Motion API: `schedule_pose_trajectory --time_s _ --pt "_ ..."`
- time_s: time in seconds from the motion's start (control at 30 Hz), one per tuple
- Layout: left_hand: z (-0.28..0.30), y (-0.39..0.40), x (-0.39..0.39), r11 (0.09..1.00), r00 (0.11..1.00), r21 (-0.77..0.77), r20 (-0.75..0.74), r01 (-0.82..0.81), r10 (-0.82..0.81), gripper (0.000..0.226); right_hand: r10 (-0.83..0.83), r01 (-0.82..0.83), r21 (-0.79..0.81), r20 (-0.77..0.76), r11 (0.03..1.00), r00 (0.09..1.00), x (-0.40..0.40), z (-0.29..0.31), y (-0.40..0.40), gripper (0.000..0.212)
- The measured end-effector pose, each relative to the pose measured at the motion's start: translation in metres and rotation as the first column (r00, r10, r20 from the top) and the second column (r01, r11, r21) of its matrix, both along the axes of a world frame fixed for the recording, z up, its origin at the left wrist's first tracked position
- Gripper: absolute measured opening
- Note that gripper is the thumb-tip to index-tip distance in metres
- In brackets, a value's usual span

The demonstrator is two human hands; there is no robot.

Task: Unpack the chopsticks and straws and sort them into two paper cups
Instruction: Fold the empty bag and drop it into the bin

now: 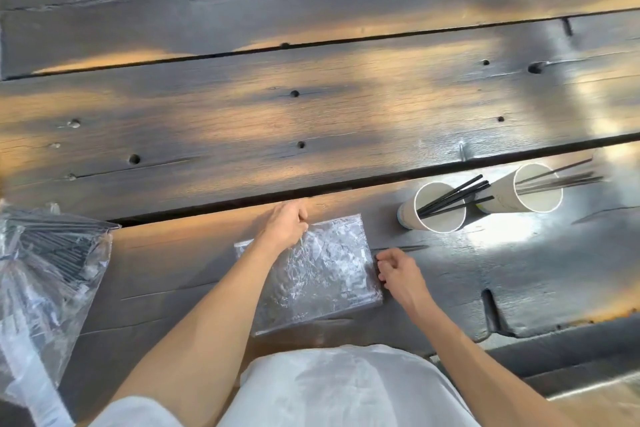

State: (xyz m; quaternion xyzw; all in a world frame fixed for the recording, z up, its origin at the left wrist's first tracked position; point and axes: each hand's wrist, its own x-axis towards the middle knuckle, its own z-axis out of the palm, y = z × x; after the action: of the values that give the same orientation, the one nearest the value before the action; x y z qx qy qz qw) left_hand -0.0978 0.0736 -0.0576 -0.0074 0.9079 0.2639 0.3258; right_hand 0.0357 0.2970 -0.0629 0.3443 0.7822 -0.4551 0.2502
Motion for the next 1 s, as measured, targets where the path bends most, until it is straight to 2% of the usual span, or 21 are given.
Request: schedule_pose_trajectory --time_s 0.07,0.17,0.27,0.37,0.47,0.5,0.57,0.7,0.77,0.9,1.0 --pt "0.0 -0.005 -0.001 0.999 0.999 -0.005 0.043 0.034 -0.034 0.006 0.012 -0.012 -0.011 0.001 1.0 1.0 -0.003 0.0 0.0 0.018" --pt "0.0 -0.014 0.003 0.991 0.989 -0.027 0.076 0.133 -0.13 0.02 0.021 -0.021 -0.012 -0.001 1.0 1.0 -0.007 0.0 0.001 0.018" --pt "0.0 -0.019 0.013 0.976 0.981 -0.102 0.048 0.193 -0.189 0.015 0.042 -0.042 -0.006 -0.011 0.999 0.999 -0.01 0.001 0.001 0.02" --pt "0.002 -0.022 0.022 0.997 0.998 -0.058 0.03 0.058 -0.057 0.008 0.044 -0.043 0.011 -0.029 0.999 0.999 -0.012 0.005 -0.002 0.021" --pt "0.01 -0.032 0.024 0.973 0.973 0.068 0.088 -0.22 0.214 0.006 -0.049 0.054 0.073 -0.079 0.996 0.996 -0.014 0.01 -0.005 0.022" --pt "0.012 -0.037 0.025 0.943 0.946 0.115 0.128 -0.313 0.298 0.004 -0.084 0.092 0.084 -0.094 0.992 0.992 -0.016 0.013 -0.006 0.022" --pt "0.015 -0.048 0.027 0.864 0.876 0.182 0.217 -0.47 0.431 0.014 -0.114 0.12 0.053 -0.102 0.991 0.988 -0.018 0.014 -0.011 0.023" --pt "0.013 -0.067 0.041 0.68 0.72 0.255 0.362 -0.687 0.592 0.025 -0.055 0.053 -0.05 -0.041 0.997 0.998 -0.029 0.012 -0.026 0.034" --pt "0.01 -0.074 0.05 0.608 0.662 0.272 0.412 -0.746 0.627 0.021 -0.079 0.079 -0.147 0.007 0.986 0.997 -0.039 0.013 -0.035 0.027" --pt "0.006 -0.078 0.062 0.472 0.552 0.288 0.477 -0.833 0.684 0.02 -0.025 0.045 -0.219 0.093 0.975 0.995 -0.056 0.016 -0.044 0.022" --pt "0.007 -0.081 0.069 0.305 0.427 0.301 0.559 -0.903 0.711 0.022 0.015 0.009 -0.167 0.144 0.986 0.99 -0.065 0.014 -0.049 0.032"
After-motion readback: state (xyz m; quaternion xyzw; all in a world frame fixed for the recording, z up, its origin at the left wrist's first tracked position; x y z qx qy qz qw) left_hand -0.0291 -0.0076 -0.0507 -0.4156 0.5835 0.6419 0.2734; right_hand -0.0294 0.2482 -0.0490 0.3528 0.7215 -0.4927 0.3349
